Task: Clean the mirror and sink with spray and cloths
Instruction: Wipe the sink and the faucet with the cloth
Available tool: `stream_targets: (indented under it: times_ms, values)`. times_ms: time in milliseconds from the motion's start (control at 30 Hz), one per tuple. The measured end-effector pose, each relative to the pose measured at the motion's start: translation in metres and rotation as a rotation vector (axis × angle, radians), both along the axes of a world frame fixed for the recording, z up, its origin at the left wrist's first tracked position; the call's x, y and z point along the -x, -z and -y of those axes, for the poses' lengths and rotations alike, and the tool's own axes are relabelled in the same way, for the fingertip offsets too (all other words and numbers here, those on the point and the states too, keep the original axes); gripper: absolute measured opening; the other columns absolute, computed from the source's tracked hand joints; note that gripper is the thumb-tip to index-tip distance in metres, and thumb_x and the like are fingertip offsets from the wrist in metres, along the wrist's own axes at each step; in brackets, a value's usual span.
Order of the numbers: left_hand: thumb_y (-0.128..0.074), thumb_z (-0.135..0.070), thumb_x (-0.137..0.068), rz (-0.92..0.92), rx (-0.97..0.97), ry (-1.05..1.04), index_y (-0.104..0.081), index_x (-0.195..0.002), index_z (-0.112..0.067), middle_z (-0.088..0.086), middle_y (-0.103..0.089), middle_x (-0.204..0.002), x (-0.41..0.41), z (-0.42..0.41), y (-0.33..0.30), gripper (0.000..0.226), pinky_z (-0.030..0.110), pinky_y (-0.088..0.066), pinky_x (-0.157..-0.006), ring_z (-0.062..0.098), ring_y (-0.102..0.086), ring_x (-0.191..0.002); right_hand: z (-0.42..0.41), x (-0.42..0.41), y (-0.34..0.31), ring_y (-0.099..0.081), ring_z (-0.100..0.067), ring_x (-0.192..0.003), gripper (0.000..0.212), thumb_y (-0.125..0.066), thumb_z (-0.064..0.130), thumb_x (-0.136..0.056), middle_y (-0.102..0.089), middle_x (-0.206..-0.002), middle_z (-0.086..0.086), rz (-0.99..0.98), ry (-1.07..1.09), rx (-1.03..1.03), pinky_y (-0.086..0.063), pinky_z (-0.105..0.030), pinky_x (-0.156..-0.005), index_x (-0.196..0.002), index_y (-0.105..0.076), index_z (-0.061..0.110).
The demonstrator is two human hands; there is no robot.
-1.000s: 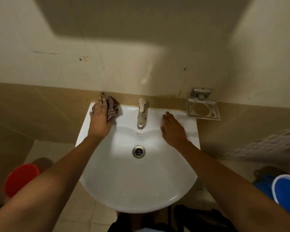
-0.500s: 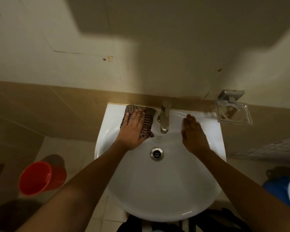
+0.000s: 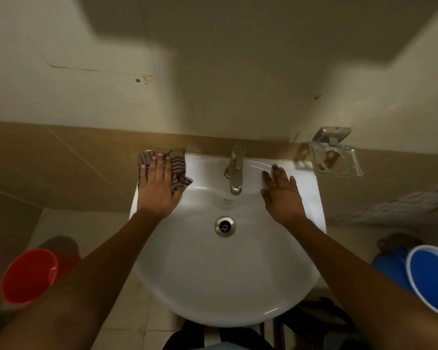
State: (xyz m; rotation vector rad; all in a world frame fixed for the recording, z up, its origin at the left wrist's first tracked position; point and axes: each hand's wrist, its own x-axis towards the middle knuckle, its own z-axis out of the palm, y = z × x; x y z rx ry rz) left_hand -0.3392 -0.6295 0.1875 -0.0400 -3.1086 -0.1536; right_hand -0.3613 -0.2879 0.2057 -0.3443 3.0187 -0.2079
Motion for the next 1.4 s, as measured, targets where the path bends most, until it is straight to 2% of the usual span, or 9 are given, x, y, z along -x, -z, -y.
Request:
stream_targets:
  times_ms: [133,267,433,567,767,933,1167,1300,1400]
  values:
    - [-0.016,-0.068,-0.092,-0.013,-0.030,0.101,-0.025,-0.153,0.001,0.023,-0.015,-0.162,-0.003,-0.041,0.006,0.092,0.046,0.002,-0.122,0.035,-0.010,-0.151,-0.007,0.000,0.000,-0.005,-0.026,-0.149,0.054,-0.032,0.036,-0.103,-0.009,-0.162,-0.011,0.029,-0.013,-0.001,-0.006,-0.044,-0.120,-0.153,-0.023,0.018]
    - [-0.005,-0.075,-0.090,0.019,-0.078,0.161,-0.018,-0.155,-0.003,0.018,-0.011,-0.164,0.016,-0.071,0.003,0.098,0.047,0.002,-0.122,0.031,-0.005,-0.152,-0.010,0.004,-0.001,-0.004,-0.026,-0.150,0.052,-0.030,0.029,-0.103,-0.006,-0.162,-0.011,0.037,-0.035,-0.018,-0.006,-0.043,-0.120,-0.153,-0.019,0.018]
    - [-0.016,-0.066,-0.093,0.001,-0.051,0.136,-0.021,-0.155,-0.003,0.018,-0.012,-0.164,0.013,-0.078,0.004,0.089,0.040,0.010,-0.121,0.032,-0.007,-0.152,-0.018,0.005,0.001,-0.002,-0.025,-0.150,0.053,-0.031,0.022,-0.103,-0.005,-0.162,-0.010,0.040,-0.085,-0.007,-0.005,-0.041,-0.121,-0.154,-0.016,0.018]
    - [-0.013,-0.068,-0.095,-0.004,-0.031,0.136,-0.027,-0.152,0.002,0.024,-0.024,-0.159,-0.019,-0.096,0.014,0.091,0.049,-0.001,-0.122,0.037,-0.017,-0.150,-0.029,0.002,-0.002,-0.008,-0.027,-0.149,0.057,-0.040,0.012,-0.099,-0.012,-0.161,-0.012,0.013,-0.104,0.037,-0.009,-0.038,-0.121,-0.152,-0.021,0.007]
    - [-0.027,-0.064,-0.093,0.034,-0.032,0.186,-0.019,-0.154,0.000,0.025,-0.021,-0.159,-0.041,-0.140,0.019,0.089,0.057,-0.005,-0.121,0.039,-0.011,-0.151,-0.060,-0.003,0.000,-0.007,-0.021,-0.149,0.069,-0.043,0.002,-0.091,-0.007,-0.162,-0.008,0.024,-0.057,0.031,-0.006,-0.031,-0.121,-0.153,-0.012,0.007]
    - [-0.022,-0.066,-0.096,0.065,-0.039,0.191,-0.024,-0.153,-0.002,0.023,-0.038,-0.152,-0.041,-0.179,0.015,0.086,0.057,-0.006,-0.121,0.039,-0.028,-0.145,-0.078,-0.006,-0.003,-0.013,-0.020,-0.149,0.068,-0.046,0.005,-0.091,-0.014,-0.161,-0.009,0.006,-0.062,0.041,-0.013,-0.031,-0.120,-0.152,-0.017,0.007]
    - [-0.015,-0.069,-0.093,0.067,-0.073,0.257,-0.021,-0.154,-0.003,0.019,-0.015,-0.163,-0.008,-0.224,0.005,0.090,0.050,-0.004,-0.123,0.032,-0.010,-0.152,-0.084,-0.008,-0.002,-0.017,-0.022,-0.148,0.070,-0.049,0.001,-0.088,-0.018,-0.160,-0.010,0.006,-0.062,0.075,-0.022,-0.033,-0.119,-0.152,-0.021,0.008]
    - [-0.020,-0.067,-0.095,0.142,-0.091,0.301,0.002,-0.157,-0.008,0.012,0.009,-0.165,0.027,-0.249,-0.003,0.089,0.046,0.007,-0.123,0.027,0.011,-0.152,-0.093,-0.008,-0.002,-0.022,-0.025,-0.146,0.060,-0.048,0.011,-0.095,-0.026,-0.157,-0.014,-0.009,-0.019,0.112,-0.028,-0.039,-0.117,-0.150,-0.026,0.004]
    - [-0.019,-0.069,-0.094,0.182,-0.065,0.344,0.007,-0.156,-0.008,0.011,0.015,-0.164,0.037,-0.262,-0.004,0.091,0.047,0.009,-0.121,0.027,0.015,-0.151,-0.099,-0.010,-0.003,-0.027,-0.028,-0.144,0.057,-0.050,0.021,-0.097,-0.031,-0.154,-0.015,0.001,0.049,0.187,-0.032,-0.037,-0.114,-0.147,-0.031,0.003]
